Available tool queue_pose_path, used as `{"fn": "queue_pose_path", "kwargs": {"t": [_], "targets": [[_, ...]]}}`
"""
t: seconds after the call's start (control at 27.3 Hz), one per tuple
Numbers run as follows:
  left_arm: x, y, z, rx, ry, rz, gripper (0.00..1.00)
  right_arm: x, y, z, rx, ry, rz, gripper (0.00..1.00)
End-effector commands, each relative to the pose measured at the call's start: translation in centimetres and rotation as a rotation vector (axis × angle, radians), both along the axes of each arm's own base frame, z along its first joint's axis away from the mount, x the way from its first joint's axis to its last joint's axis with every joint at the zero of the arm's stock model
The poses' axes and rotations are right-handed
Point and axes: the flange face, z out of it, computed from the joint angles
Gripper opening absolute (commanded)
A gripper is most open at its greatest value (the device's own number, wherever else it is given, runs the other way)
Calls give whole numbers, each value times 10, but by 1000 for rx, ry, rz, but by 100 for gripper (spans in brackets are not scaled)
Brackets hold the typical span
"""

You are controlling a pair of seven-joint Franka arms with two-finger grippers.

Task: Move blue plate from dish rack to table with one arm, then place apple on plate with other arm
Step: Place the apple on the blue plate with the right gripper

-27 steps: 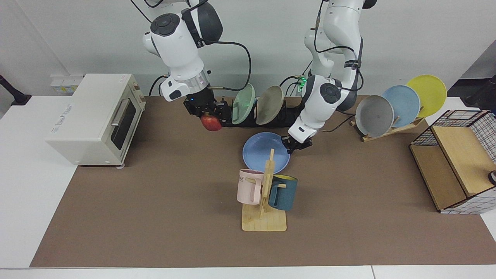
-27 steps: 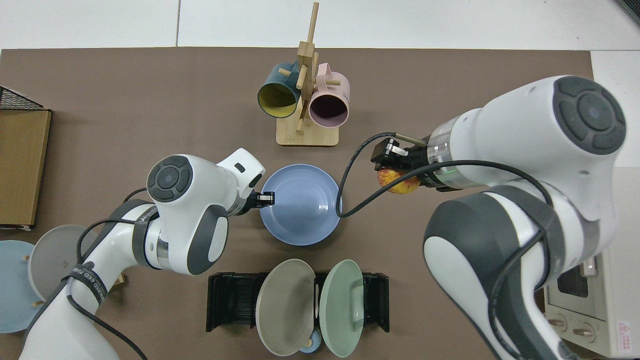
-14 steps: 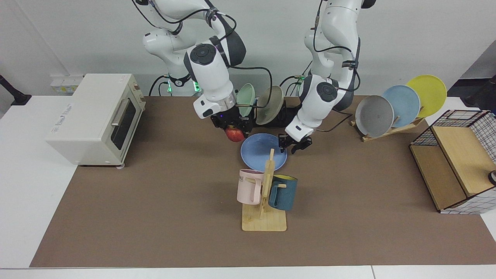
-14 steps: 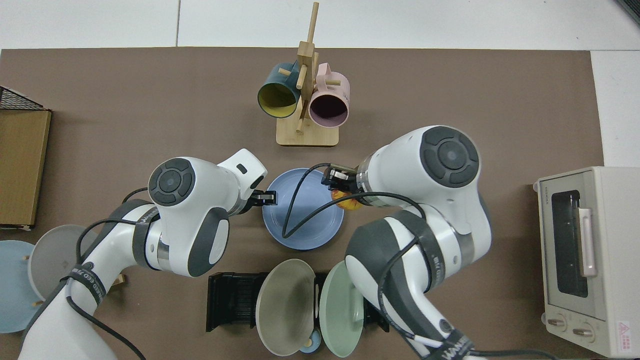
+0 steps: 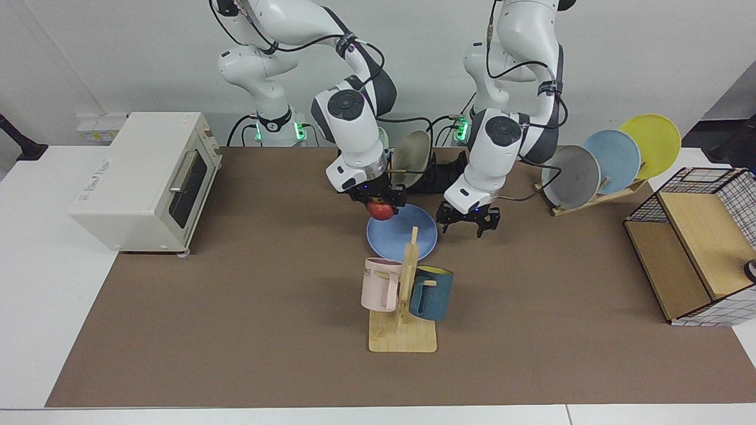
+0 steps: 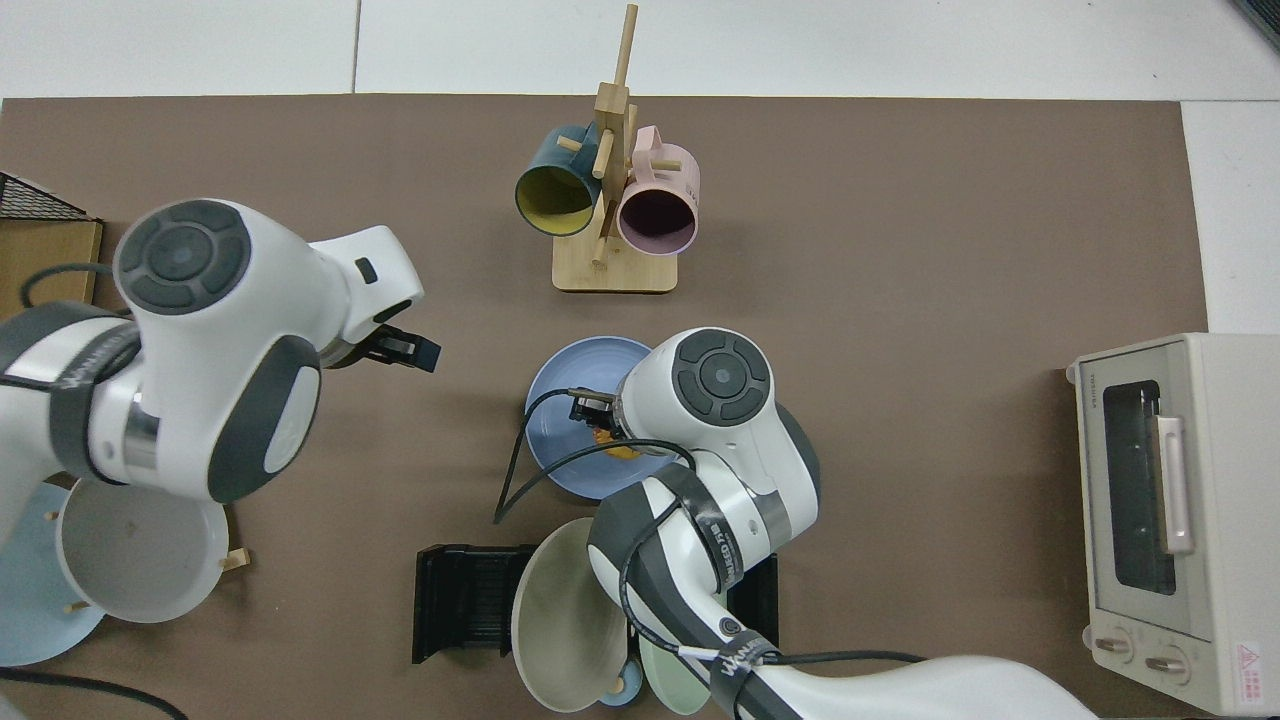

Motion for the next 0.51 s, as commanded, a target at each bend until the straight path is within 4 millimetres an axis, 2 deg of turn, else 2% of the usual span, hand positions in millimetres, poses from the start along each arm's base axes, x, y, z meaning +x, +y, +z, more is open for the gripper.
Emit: {"fn": "queue_pose_path", "kwargs": {"t": [0.0, 0.18, 0.22, 0.26, 0.29, 0.48], "targets": [[0, 26, 45, 56, 11, -31, 100, -5, 9, -23, 2, 16, -11, 0], [-3, 30, 56, 57, 17, -23, 100, -6, 10, -30, -11, 22, -1, 0], [-3, 30, 56, 56, 17, -23, 100, -6, 11, -30, -11, 20, -1, 16], [-3, 31, 56, 56, 17, -21, 100, -6, 11, -31, -11, 21, -3, 66], [-3, 31, 56, 56, 17, -21, 100, -7, 11, -31, -13, 23, -2, 100], [-5, 30, 56, 57, 26, -20, 100, -6, 12, -27, -16, 15, 8, 100]]}}
